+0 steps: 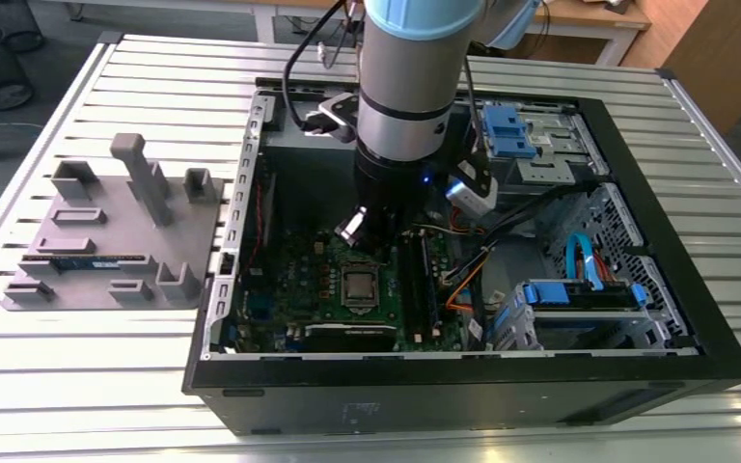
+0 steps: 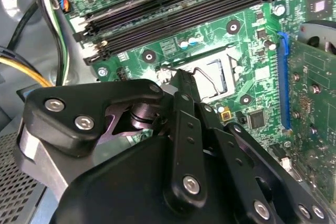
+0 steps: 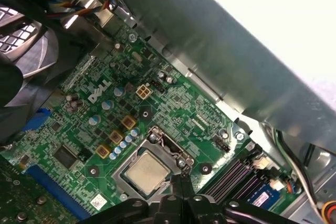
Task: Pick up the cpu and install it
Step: 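Install the first cpu locking lever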
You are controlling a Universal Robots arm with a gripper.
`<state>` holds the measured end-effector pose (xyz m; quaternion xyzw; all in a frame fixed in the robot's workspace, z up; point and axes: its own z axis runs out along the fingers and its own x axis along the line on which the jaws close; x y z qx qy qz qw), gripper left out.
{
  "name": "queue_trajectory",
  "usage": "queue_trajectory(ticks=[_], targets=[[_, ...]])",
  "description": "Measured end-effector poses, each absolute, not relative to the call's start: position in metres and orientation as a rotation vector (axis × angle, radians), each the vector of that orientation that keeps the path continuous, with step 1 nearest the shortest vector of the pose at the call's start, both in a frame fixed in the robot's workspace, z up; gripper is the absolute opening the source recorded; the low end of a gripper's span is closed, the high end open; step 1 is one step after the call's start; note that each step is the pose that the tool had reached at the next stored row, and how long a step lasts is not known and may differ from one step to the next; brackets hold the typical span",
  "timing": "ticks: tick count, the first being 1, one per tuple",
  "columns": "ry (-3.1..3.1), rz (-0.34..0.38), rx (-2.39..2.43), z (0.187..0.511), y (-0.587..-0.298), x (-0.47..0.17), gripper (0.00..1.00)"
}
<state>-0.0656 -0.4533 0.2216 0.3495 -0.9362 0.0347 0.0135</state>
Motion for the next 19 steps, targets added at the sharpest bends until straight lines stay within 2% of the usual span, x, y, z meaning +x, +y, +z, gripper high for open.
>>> queue_trajectory(ticks=[7,19], targets=[[-2.918,0.136,1.063,0.2176,-0.4534,-0.0655,0.11],[-2.918,0.136,1.061,0.2143,-0.4535,-0.0656,0.11]])
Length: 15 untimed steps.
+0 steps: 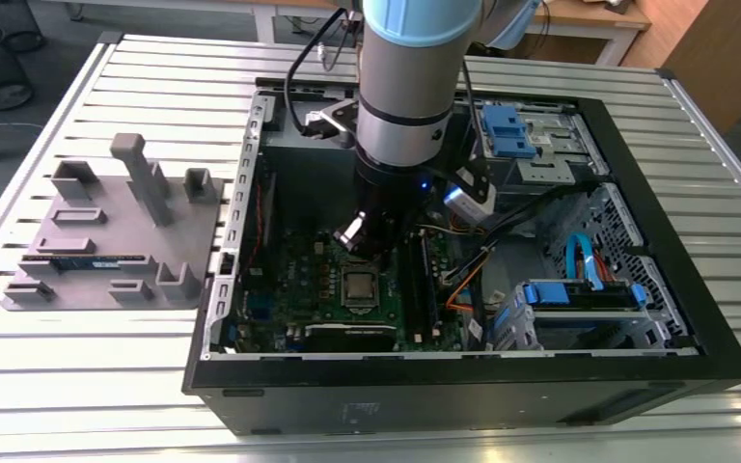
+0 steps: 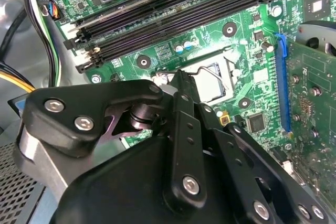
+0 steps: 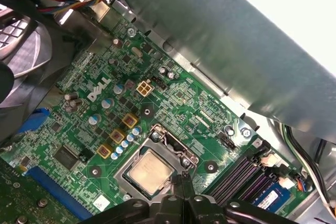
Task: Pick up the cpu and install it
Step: 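Install the first cpu locking lever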
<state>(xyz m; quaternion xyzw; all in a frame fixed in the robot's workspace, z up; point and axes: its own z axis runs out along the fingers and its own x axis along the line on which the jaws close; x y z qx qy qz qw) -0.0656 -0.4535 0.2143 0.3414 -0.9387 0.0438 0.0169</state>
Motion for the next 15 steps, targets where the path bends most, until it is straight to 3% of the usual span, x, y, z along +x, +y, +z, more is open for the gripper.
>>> queue_trajectory(ticks=[15], targets=[[-2.93,0.136,1.024,0.2102,-0.4593,-0.0655,0.11]])
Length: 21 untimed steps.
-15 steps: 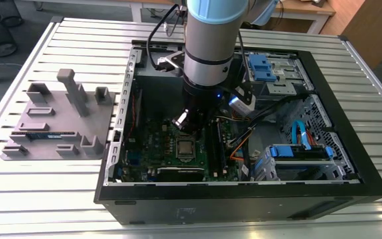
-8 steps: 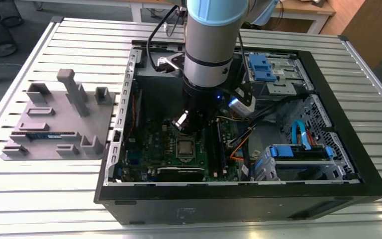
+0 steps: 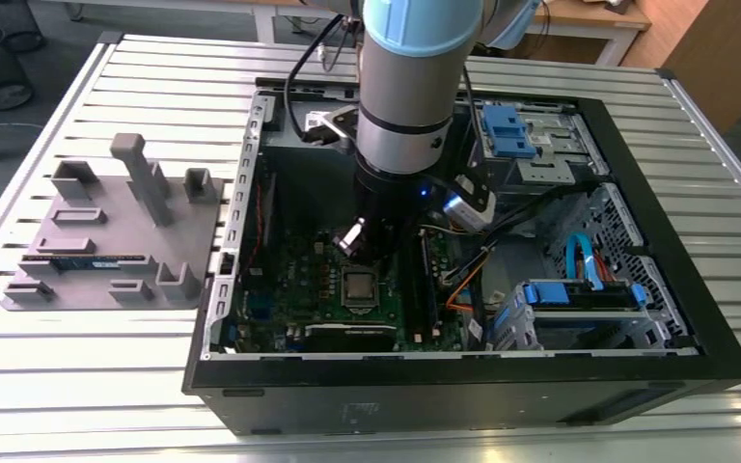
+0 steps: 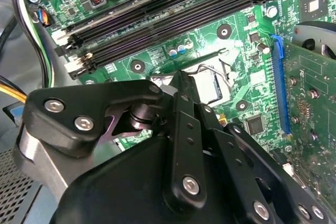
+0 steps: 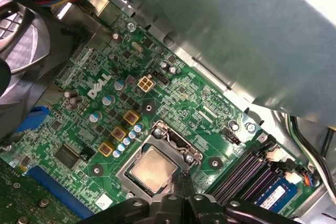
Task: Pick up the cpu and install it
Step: 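Install the first cpu locking lever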
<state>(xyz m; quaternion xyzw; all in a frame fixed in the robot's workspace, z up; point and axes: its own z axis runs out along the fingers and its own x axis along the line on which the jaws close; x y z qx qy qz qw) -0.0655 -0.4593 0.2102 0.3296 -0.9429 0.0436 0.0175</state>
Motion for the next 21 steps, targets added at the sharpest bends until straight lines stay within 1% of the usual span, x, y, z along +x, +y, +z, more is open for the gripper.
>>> queue_trajectory(ticks=[21], targets=[[-2.964,0.133,0.91,0.2063,-0.4643,-0.0604,0.11]])
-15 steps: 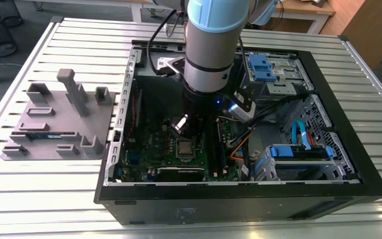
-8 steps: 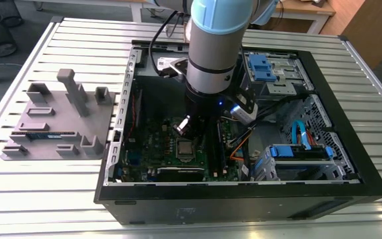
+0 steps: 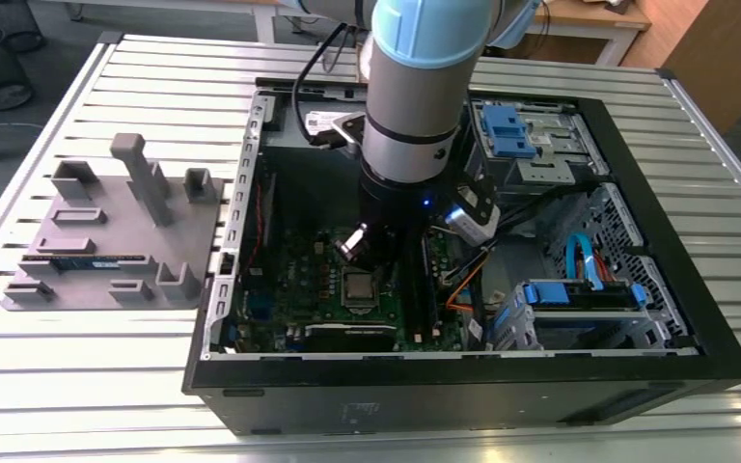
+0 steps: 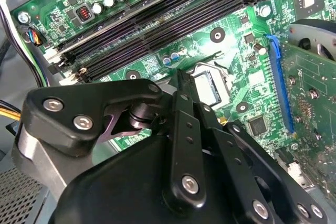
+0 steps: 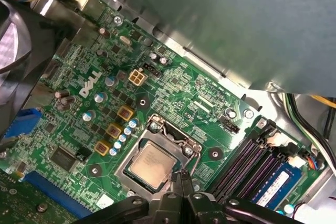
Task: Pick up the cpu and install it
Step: 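Install the first cpu locking lever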
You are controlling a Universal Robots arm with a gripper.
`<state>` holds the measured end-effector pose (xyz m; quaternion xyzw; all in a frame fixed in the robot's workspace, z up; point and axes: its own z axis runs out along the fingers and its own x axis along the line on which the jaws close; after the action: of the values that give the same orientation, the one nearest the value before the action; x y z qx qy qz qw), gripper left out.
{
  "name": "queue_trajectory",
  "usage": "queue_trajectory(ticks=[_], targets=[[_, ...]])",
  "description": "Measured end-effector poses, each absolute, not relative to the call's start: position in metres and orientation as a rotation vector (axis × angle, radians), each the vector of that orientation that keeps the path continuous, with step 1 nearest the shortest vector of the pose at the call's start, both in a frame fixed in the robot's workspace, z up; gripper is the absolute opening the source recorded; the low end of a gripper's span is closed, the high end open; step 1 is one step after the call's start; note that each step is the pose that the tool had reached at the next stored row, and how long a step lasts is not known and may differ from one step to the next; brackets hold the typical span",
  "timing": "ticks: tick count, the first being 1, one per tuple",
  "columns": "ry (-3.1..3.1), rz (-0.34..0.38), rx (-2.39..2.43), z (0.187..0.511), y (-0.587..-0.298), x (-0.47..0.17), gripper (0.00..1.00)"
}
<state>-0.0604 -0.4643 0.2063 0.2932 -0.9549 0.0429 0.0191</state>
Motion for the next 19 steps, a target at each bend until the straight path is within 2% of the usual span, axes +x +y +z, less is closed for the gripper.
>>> queue_trajectory(ticks=[19], targets=[[-2.987,0.131,0.823,0.2021,-0.4699,-0.058,0.11]])
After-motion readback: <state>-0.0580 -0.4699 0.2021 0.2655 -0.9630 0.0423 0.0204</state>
